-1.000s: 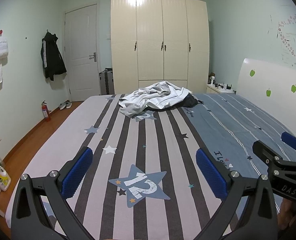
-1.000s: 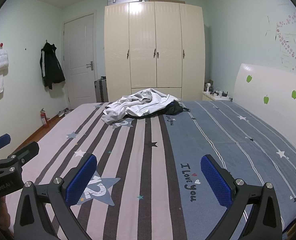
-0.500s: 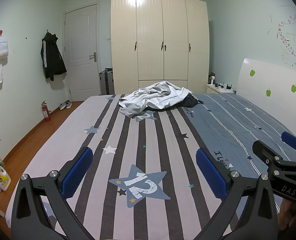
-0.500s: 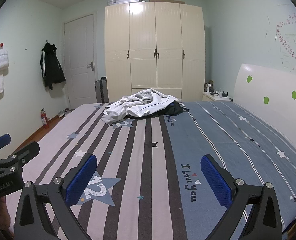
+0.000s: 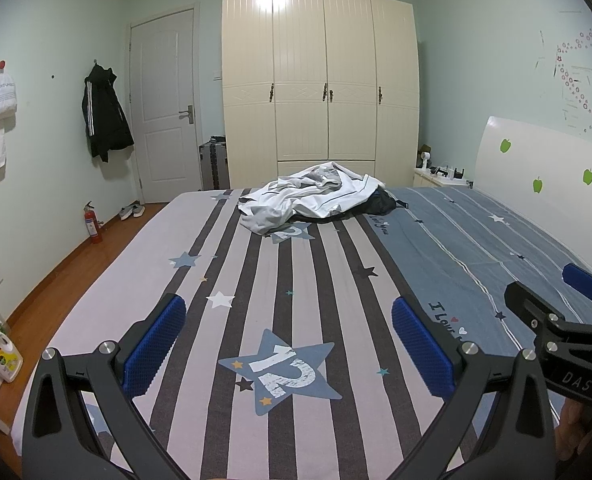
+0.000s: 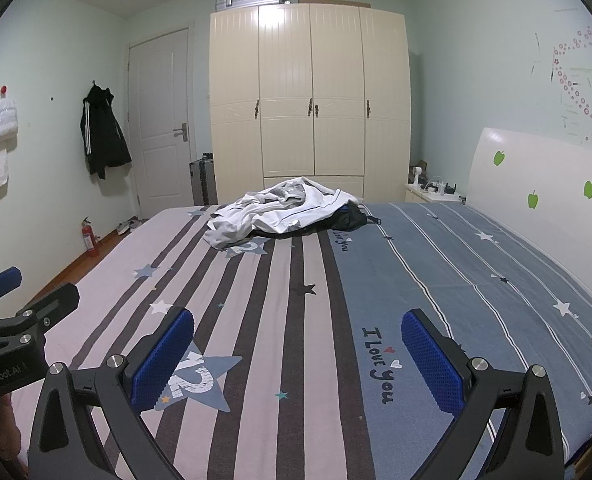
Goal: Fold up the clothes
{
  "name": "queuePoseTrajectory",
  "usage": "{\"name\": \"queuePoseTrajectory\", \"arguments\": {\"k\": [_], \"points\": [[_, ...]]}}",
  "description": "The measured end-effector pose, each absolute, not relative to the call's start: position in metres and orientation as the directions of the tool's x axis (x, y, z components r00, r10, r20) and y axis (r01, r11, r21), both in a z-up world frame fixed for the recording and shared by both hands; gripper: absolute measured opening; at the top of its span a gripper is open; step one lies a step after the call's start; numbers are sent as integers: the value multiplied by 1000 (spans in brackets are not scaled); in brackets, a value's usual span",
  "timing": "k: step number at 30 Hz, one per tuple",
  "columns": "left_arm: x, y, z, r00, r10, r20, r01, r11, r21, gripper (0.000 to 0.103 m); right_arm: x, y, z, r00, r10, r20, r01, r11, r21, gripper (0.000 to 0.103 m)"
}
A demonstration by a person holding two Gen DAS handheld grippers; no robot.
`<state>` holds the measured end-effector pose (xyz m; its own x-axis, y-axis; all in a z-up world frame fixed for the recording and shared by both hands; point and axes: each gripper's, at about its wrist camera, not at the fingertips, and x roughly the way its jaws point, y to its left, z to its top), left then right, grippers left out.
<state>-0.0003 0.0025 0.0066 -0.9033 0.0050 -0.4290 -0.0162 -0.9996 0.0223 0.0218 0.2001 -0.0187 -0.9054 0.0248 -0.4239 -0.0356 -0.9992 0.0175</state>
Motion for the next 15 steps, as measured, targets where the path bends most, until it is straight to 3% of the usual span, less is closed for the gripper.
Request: {"name": "queuePoseTrajectory", "arguments": {"k": [15], "points": [[-1,3,5,-904,10,-427,-21,-1000,21,102,21,201,-17,-906,24,-423,-36,-999,22,103]]}}
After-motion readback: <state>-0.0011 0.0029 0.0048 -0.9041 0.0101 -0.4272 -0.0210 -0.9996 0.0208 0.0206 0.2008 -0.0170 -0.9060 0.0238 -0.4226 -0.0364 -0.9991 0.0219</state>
